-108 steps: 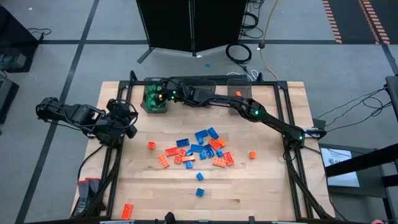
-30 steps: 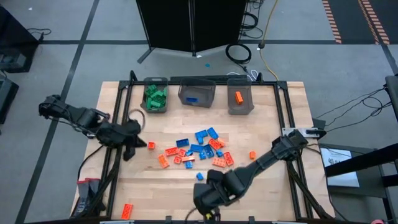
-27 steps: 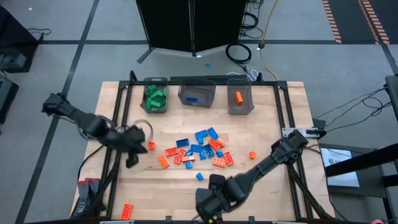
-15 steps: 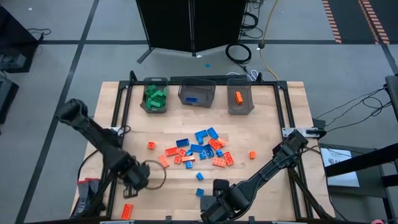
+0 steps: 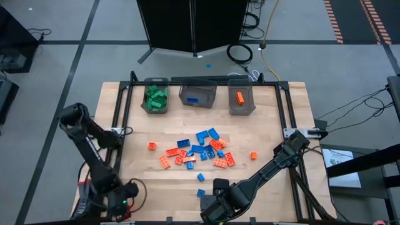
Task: Sort blocks
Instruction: Adjust the game pieces on the table
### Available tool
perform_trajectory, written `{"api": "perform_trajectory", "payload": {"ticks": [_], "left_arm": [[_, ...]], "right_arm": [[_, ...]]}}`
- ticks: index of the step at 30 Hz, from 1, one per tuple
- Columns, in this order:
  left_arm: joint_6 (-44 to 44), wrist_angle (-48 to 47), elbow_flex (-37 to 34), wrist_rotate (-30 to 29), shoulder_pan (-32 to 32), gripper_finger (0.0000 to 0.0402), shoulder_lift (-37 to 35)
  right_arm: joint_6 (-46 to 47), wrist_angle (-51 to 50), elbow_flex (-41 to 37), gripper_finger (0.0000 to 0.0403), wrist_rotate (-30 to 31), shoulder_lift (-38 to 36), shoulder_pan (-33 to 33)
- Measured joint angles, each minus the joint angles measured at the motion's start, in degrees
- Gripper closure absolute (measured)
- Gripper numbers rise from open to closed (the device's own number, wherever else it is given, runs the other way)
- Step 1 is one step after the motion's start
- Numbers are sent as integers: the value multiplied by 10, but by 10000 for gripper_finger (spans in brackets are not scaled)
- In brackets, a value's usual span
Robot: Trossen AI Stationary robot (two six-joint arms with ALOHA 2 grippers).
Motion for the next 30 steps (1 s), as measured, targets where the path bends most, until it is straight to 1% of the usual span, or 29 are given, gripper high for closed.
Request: {"api": "perform_trajectory", "payload": {"ticks": [1, 4, 8, 12, 16, 24, 30], "left_arm": [[-25, 18, 0, -14, -11, 402, 3], [-60, 53, 1, -44, -35, 402, 12], [-68, 75, 2, -46, -45, 402, 31], [-35, 76, 7, -21, -46, 402, 54], [1, 78, 7, -1, -47, 402, 66], [66, 73, 7, -10, -42, 402, 87], [137, 78, 7, -21, -16, 402, 117]], "right_arm": [[4, 1, 0, 124, 0, 0, 0], [18, 5, 0, 126, 0, 0, 0], [46, 14, 0, 133, 22, 0, 0], [69, 30, 0, 141, 30, 0, 0], [73, 34, 0, 146, 30, 0, 0], [65, 29, 0, 147, 30, 0, 1], [57, 20, 0, 147, 27, 0, 1]]}}
